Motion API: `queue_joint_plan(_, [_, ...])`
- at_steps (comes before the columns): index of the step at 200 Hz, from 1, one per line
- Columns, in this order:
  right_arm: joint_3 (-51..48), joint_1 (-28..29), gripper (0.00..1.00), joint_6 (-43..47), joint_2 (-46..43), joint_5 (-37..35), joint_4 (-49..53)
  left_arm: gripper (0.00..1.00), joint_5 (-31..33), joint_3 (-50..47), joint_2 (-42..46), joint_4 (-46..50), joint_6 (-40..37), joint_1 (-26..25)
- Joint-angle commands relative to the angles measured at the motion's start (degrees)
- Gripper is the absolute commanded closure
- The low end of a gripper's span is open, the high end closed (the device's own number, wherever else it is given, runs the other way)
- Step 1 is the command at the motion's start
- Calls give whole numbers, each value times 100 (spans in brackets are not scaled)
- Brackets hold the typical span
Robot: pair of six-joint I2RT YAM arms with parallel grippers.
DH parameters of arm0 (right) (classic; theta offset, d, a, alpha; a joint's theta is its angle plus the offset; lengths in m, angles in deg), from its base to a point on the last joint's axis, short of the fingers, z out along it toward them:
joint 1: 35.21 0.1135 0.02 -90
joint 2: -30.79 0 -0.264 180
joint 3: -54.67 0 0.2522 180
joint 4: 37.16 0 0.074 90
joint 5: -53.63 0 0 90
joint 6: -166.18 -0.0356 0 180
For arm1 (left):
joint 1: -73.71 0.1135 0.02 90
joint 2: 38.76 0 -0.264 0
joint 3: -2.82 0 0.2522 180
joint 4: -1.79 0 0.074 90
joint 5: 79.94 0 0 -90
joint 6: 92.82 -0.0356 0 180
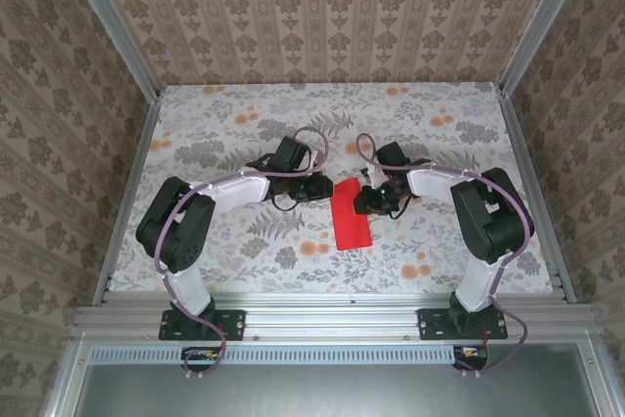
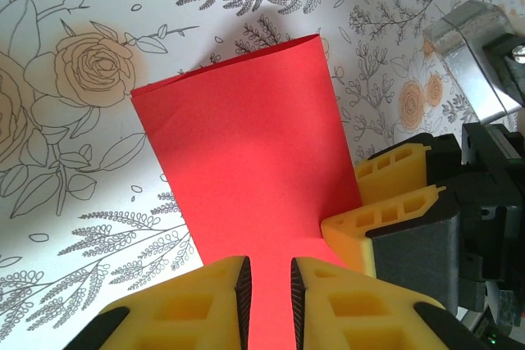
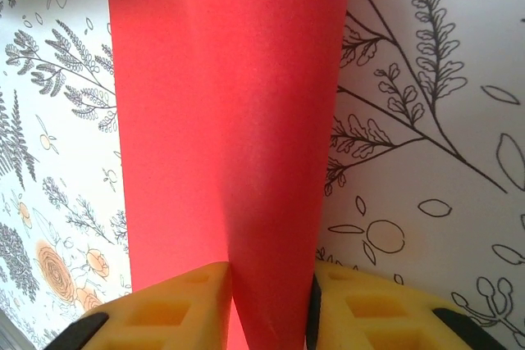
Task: Fold a paper plane with a square sheet of paper (pick it up from the middle)
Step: Hold the square sheet of paper at the center of the table.
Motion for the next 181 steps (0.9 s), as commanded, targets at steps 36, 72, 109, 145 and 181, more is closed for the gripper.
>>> queue_joint_plan(36, [-18, 8, 68, -217, 146, -78, -64, 77, 33, -37, 44, -116, 119, -67])
queue_joint_plan(72, [-24, 8, 67, -219, 137, -102, -41, 77, 24, -35, 17, -117, 118, -75])
queue_joint_plan(109, [-25, 8, 67, -208, 160, -118, -38, 77, 34, -37, -18, -134, 136, -109])
queue_joint_plan(145, [-33, 25, 66, -241, 168, -190, -35, 77, 25, -35, -85, -168, 168, -131])
queue_joint_plan(181, [-36, 52, 66, -242, 182, -242, -29, 77, 16, -12, -157, -215, 203, -188])
